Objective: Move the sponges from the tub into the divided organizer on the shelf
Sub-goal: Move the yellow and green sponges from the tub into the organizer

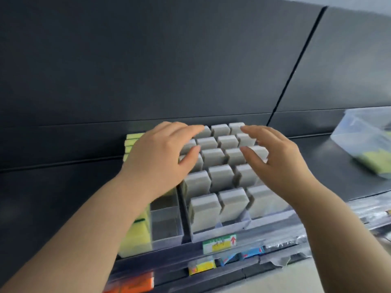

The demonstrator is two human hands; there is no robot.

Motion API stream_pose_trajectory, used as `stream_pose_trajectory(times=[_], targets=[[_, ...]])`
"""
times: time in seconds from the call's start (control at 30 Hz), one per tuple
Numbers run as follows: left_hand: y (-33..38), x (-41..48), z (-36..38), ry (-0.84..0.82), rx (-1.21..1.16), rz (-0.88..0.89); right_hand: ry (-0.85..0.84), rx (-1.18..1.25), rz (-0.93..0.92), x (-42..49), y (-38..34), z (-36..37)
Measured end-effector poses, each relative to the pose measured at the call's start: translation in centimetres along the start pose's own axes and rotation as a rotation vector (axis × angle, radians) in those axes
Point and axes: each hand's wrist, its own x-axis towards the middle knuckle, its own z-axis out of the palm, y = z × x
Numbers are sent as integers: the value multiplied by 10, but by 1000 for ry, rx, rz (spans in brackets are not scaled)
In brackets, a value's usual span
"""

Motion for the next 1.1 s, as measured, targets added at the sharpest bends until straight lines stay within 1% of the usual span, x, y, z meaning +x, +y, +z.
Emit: stream_pose_trajectory(times=[0.17,0.3,0.4,0.5,0.67,0.77,0.87,1.0,1.1], targets=[[102,16,62,-89,-115,68,18,-34,122,-64,72,-74],[182,14,138,-230,-287,25,-36,-97,318,-134,147,-120],[232,-2,194,-357,-328,-27,-102,-127,472,-185,193,-143],[270,-24,237,-470,-348,-74,-150,-123,587,-235,224,-157],[309,-32,277,-563,-350,-45,-177,-113,719,-294,261,-174],[323,-16,290,-559,-364,-15,-149,-110,751,-303,281,-184],[336,9,300,-499,-368,2,-117,-102,739,-299,302,-196],[364,51,325,-421,-435,27,-69,-75,699,-277,346,-222],[385,98,347,-365,-478,44,-29,-79,669,-250,387,-250]])
